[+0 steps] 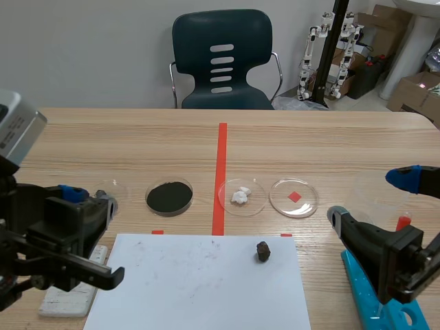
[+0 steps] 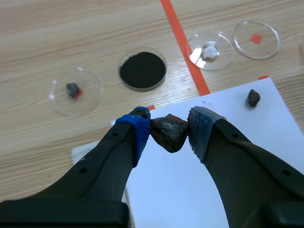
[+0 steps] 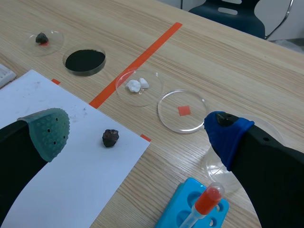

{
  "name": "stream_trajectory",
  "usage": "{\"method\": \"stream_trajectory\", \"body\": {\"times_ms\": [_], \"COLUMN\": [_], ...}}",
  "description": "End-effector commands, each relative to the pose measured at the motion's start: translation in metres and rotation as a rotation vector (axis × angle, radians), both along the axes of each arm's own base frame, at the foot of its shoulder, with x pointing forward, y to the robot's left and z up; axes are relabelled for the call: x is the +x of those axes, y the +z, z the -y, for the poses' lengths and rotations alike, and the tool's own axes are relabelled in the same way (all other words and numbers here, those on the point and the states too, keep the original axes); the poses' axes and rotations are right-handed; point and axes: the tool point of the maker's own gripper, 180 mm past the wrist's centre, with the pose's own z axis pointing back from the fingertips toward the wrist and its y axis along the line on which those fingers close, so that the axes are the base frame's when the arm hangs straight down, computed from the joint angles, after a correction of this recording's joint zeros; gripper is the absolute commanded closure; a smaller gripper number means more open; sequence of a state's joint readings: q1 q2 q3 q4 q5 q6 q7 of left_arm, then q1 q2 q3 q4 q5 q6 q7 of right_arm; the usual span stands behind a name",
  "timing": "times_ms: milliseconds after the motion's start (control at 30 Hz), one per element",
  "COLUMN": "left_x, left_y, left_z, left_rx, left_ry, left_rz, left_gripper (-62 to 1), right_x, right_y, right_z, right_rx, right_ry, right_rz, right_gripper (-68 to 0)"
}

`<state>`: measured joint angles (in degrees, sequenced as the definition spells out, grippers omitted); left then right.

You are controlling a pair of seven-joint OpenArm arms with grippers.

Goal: Lower the mineral onto the iron filings and hold still

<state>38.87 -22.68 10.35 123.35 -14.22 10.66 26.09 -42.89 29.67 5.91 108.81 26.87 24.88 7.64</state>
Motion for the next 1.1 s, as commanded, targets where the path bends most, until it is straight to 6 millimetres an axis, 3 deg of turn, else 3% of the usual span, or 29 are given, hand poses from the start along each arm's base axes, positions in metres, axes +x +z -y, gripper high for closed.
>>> {"method": "stream_trajectory", "body": {"times_ms": [0,233,367,600,1067], "left_x": [0.006,0.026,0.047,0.090,0.177], "left_y": [-0.005,-0.058,-0.075,-0.082,-0.092], "left_z": [0.003,0.011,0.018,0.041,0.056], "left_rx": [-0.026,-0.062,-0.057,-0.072,-0.075], "left_ry": [0.009,0.041,0.059,0.068,0.202], "left_rz": [-0.015,-0.243,-0.326,-0.427,-0.497], "left_gripper": [-8.5,-8.5,-8.5,-8.5,-8.5], "right_x": [0.003,0.003,0.003,0.003,0.003], "right_y": [0.011,0.011,0.011,0.011,0.011], "right_z": [-0.002,-0.002,-0.002,-0.002,-0.002], "right_rx": [0.016,0.016,0.016,0.016,0.016], "right_ry": [0.005,0.005,0.005,0.005,0.005], "right_rz": [0.034,0.034,0.034,0.034,0.034], "right_gripper": [-59.1,-59.1,-59.1,-59.1,-59.1]}}
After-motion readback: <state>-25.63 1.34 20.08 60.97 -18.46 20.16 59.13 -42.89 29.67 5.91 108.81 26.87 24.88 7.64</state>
